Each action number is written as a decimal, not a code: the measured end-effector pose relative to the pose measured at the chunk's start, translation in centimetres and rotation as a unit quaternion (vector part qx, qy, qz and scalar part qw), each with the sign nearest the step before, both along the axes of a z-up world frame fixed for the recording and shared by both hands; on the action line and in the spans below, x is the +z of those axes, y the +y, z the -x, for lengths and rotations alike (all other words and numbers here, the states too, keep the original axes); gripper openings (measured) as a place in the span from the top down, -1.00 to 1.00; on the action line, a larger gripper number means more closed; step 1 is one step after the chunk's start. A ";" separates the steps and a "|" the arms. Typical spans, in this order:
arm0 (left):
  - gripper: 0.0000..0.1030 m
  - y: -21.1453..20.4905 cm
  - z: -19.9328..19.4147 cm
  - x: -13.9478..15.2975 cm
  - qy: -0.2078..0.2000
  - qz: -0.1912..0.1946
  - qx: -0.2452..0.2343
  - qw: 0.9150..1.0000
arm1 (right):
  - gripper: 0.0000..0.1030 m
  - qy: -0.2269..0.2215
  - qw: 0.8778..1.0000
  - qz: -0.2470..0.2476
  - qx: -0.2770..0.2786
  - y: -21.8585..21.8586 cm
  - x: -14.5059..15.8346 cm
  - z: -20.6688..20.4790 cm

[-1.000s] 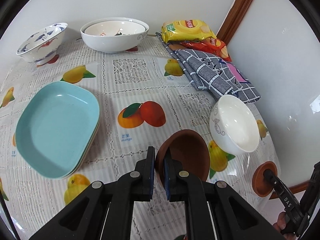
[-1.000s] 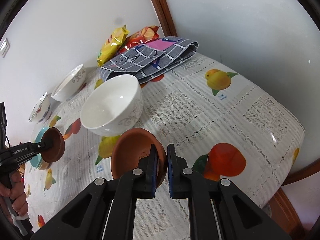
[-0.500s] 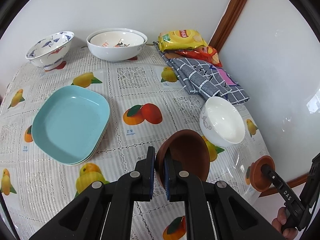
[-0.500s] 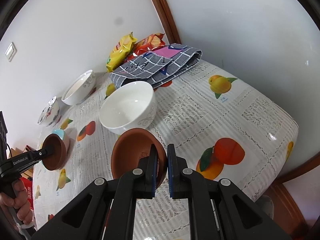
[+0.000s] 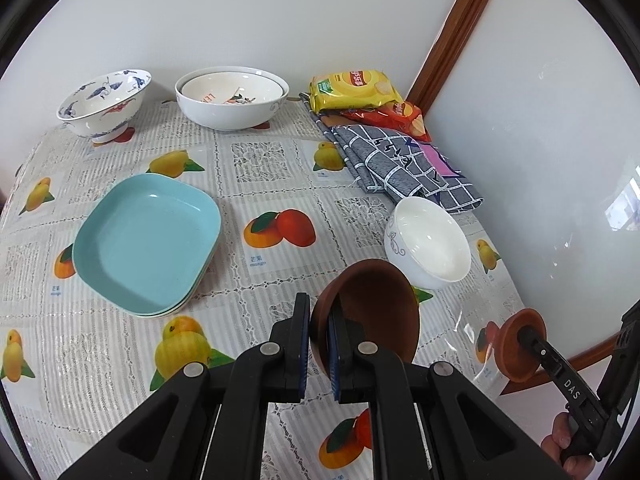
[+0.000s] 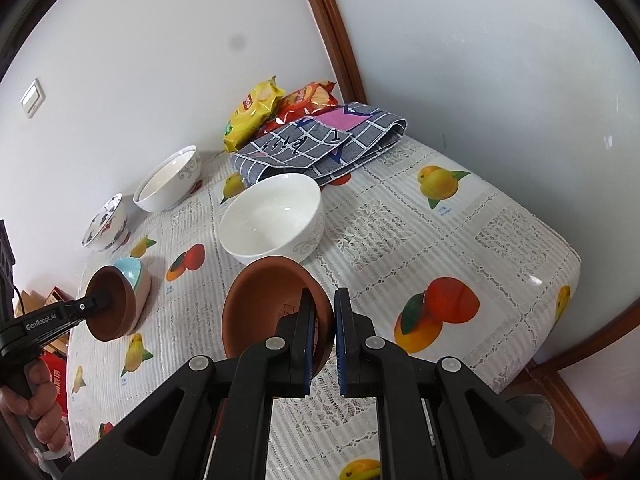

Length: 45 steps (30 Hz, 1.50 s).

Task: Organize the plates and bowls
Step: 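Lift the brown clay bowls off the table with both grippers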

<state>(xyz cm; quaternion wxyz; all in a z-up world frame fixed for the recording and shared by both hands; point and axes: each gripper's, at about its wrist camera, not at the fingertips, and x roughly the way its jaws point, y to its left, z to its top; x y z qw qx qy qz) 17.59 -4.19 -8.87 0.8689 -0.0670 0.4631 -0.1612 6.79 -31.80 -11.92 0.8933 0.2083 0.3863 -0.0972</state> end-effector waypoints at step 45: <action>0.84 -0.3 -0.7 0.8 -0.004 -0.011 0.005 1.000 | 0.82 -0.008 1.000 -0.009 0.000 -0.4 0.3 -0.4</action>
